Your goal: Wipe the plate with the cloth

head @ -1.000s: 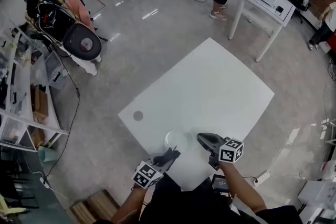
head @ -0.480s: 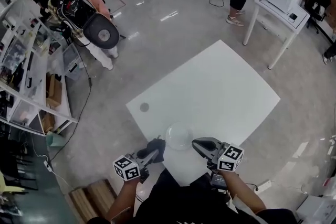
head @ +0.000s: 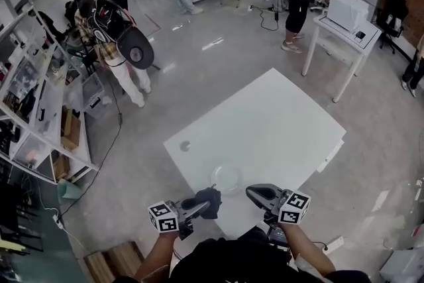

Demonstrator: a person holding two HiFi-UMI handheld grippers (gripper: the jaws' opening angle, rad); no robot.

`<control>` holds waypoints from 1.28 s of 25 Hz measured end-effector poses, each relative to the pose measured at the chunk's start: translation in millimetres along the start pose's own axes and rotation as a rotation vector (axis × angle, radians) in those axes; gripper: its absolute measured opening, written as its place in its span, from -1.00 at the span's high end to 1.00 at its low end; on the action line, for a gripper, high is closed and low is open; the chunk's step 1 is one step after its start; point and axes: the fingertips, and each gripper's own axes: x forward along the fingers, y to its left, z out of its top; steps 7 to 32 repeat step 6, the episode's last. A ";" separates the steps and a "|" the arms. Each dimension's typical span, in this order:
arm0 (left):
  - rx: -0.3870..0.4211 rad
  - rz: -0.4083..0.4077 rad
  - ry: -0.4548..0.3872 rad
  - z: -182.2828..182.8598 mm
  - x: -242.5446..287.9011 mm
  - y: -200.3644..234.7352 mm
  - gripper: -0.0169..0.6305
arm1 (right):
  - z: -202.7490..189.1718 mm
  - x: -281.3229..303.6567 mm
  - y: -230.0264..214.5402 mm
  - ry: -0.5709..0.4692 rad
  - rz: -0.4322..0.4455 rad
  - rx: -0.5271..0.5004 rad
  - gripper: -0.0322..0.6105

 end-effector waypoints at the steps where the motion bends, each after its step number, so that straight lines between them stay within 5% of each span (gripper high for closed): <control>1: 0.006 -0.012 -0.005 0.7 -2.8 -4.5 0.79 | 1.1 -1.9 8.0 -0.013 -0.012 -0.004 0.89; 6: 0.029 -0.064 -0.047 8.6 -19.9 -39.8 0.79 | 2.5 -18.6 49.1 -0.050 -0.062 -0.016 0.89; 32: 0.029 -0.064 -0.047 8.6 -19.9 -39.8 0.79 | 2.5 -18.6 49.1 -0.050 -0.062 -0.016 0.89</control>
